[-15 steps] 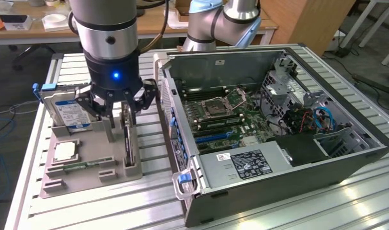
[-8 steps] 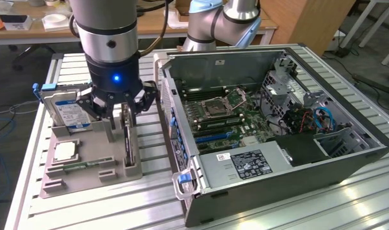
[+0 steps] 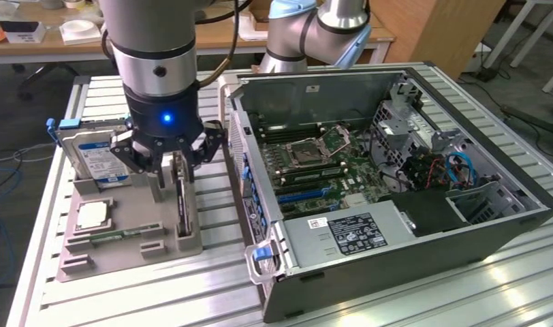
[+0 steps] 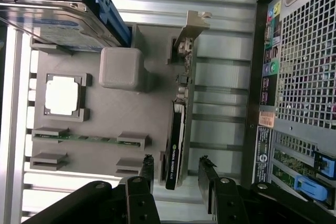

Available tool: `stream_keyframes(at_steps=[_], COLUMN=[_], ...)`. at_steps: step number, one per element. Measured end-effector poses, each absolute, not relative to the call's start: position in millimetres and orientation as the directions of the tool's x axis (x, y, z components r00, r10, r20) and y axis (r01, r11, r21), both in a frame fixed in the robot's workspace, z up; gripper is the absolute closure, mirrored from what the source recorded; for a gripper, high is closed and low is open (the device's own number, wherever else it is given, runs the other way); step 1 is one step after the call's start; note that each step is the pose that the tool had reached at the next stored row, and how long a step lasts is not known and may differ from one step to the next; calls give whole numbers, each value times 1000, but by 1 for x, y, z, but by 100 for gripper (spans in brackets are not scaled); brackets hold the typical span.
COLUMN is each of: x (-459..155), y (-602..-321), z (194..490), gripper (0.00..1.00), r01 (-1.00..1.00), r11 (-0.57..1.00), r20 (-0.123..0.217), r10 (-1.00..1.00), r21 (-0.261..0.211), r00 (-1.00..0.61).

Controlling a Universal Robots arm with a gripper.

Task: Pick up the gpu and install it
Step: 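Pick up the gpu and move the gpu toward the slot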

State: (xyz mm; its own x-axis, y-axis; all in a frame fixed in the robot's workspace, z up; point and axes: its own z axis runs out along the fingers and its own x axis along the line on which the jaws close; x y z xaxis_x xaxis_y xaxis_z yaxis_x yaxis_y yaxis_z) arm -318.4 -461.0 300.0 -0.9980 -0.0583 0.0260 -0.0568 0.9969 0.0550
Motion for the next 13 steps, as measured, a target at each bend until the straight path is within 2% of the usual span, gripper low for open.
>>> stream_keyframes(at_steps=[13], x=[-318], y=[-455], z=[283], gripper=[53], r01=[-57], r11=[997], r20=[26], r10=[-58], r21=[55], r00=[-998])
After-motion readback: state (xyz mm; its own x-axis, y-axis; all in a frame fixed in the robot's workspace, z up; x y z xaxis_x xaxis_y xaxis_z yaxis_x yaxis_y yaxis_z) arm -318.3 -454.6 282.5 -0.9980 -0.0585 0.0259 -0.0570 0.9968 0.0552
